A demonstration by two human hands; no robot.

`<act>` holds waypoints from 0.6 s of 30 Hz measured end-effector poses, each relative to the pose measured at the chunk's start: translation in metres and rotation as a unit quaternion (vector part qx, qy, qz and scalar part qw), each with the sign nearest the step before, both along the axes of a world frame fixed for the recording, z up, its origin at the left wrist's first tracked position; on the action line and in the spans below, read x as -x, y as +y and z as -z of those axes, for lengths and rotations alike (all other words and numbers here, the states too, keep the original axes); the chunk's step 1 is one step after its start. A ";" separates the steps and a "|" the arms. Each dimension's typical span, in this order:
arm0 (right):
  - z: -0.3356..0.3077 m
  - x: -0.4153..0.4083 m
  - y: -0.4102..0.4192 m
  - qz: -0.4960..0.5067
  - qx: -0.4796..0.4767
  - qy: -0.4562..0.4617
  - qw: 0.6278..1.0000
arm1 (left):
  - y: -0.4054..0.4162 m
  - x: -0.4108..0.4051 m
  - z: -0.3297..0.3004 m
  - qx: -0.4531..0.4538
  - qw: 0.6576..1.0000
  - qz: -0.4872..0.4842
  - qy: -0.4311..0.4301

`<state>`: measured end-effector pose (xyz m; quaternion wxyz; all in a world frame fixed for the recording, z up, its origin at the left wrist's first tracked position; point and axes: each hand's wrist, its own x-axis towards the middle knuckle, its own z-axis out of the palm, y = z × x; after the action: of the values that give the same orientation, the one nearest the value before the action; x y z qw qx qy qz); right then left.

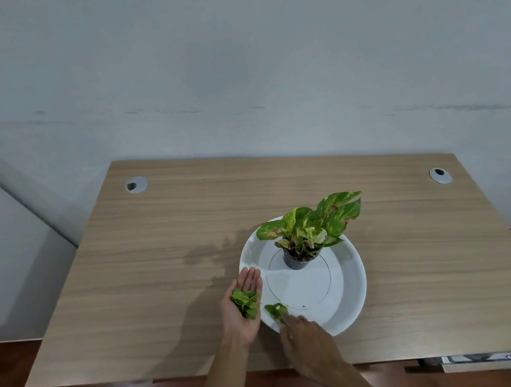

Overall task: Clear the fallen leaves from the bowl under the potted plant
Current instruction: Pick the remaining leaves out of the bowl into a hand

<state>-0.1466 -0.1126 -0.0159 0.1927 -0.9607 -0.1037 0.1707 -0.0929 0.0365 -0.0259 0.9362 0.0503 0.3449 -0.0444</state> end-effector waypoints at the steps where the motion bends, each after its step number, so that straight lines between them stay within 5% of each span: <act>1: -0.001 0.003 0.000 0.011 -0.017 -0.001 1.000 | 0.000 0.000 0.000 0.000 1.000 -0.002 0.001; 6: -0.007 -0.015 -0.012 0.084 -0.086 -0.002 0.993 | 0.000 0.002 -0.002 -0.004 1.000 -0.001 0.000; 10: -0.004 -0.036 -0.009 -0.143 -0.014 -0.013 0.990 | -0.001 0.002 -0.007 -0.023 1.000 0.008 0.008; 13: 0.002 -0.057 -0.006 -0.310 0.045 -0.036 0.949 | -0.002 0.000 -0.008 -0.043 0.999 0.022 0.017; 18: 0.016 -0.084 -0.019 -0.453 0.154 -0.076 0.875 | -0.002 0.000 -0.007 -0.042 0.999 0.024 0.022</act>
<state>-0.0625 -0.1318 -0.0317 -0.0640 -0.8361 -0.5143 0.1796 -0.0927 0.0350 -0.0192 0.9242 0.0974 0.3653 -0.0536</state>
